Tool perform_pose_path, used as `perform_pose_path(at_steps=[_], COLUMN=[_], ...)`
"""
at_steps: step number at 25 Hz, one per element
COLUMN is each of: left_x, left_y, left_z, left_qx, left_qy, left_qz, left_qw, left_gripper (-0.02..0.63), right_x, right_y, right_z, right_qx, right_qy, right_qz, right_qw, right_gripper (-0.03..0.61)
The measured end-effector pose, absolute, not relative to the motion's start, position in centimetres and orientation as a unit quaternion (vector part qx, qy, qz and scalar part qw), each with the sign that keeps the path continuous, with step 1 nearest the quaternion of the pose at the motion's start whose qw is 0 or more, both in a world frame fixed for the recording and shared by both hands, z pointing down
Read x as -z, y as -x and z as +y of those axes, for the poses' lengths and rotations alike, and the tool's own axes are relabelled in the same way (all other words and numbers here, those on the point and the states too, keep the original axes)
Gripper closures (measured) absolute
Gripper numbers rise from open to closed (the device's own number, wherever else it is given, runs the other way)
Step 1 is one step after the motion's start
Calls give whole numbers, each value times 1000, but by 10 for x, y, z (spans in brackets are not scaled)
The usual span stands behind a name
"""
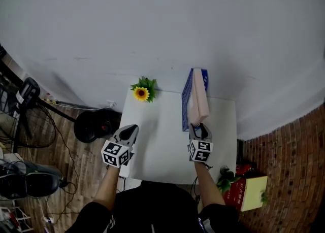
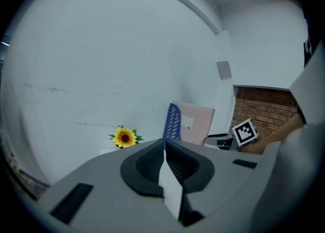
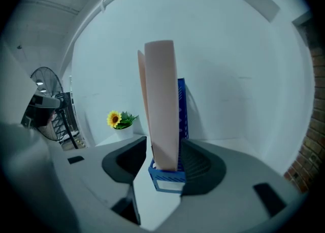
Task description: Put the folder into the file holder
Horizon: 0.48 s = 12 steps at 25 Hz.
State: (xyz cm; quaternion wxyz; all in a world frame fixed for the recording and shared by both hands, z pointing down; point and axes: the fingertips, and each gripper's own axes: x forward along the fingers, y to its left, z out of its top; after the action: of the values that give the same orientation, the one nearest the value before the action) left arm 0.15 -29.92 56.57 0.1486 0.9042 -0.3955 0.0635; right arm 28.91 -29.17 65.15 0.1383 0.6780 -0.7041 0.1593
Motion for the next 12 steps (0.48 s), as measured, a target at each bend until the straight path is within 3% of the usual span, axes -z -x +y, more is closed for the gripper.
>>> perform_pose_path(at_steps=[6,12], left_x=[-563,-562], left_y=[-15,-31], left_z=[-297,-299], left_qx=[-59,-59], left_qy=[-910,-915], left_qz=[-384,-375], left_qw=[142,136], left_gripper=[583,583], right_x=[-639,-627], right_y=[-298,-305], right_z=[-268,-255], right_qx=[-157,-146], right_qy=[-679,-676], right_qz=[-705,-708], right_qw=[133,146], right_gripper=[423,563])
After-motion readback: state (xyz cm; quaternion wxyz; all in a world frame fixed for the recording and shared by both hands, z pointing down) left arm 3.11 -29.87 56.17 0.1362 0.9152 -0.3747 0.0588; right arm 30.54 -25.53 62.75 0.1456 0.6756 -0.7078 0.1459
